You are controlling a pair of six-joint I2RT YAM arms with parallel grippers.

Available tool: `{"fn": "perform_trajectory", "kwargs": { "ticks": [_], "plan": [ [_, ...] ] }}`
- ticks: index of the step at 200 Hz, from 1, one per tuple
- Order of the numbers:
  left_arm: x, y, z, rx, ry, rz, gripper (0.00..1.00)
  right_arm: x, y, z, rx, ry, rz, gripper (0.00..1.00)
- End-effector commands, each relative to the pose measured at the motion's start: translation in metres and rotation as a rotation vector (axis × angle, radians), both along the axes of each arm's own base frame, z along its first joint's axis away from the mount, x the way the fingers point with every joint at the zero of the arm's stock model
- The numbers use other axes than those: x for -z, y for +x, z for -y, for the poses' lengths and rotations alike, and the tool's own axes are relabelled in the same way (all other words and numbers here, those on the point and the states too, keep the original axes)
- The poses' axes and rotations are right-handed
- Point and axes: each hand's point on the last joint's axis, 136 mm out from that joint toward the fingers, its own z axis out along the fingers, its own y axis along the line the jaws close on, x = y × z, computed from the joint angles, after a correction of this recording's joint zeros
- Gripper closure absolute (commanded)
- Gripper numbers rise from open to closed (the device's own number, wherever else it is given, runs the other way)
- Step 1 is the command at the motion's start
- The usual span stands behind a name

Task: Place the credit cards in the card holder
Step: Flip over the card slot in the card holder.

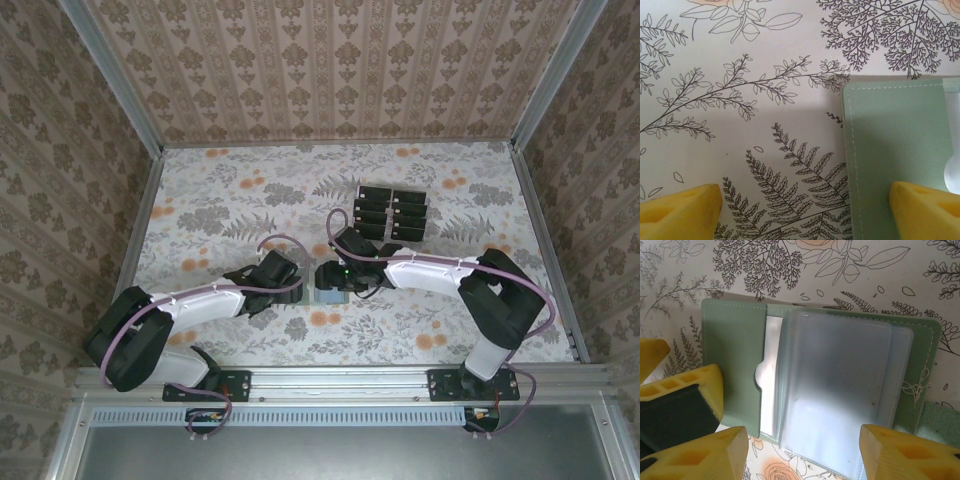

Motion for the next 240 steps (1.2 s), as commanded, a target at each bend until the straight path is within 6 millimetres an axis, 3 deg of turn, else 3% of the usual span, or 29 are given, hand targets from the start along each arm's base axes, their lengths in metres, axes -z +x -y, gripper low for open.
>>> {"fn": "perform_trajectory", "kwargs": {
  "ticks": [1,118,174,240],
  "plan": [
    [0.0,-0.002,0.0,0.013,0.0,0.002,0.12,0.004,0.002,-0.004,0.013,0.001,-0.01,0.38],
    [0.005,-0.005,-0.002,0.01,0.002,-0.003,0.12,0.025,-0.004,0.008,0.041,-0.045,-0.037,0.37],
    [0.01,-0.005,-0.003,0.009,0.007,-0.011,0.12,0.031,-0.004,-0.011,0.005,0.024,-0.063,0.37],
    [0.013,-0.007,-0.003,0.011,0.001,-0.012,0.12,0.011,0.0,-0.034,-0.024,0.156,-0.049,0.37]
  ]
}}
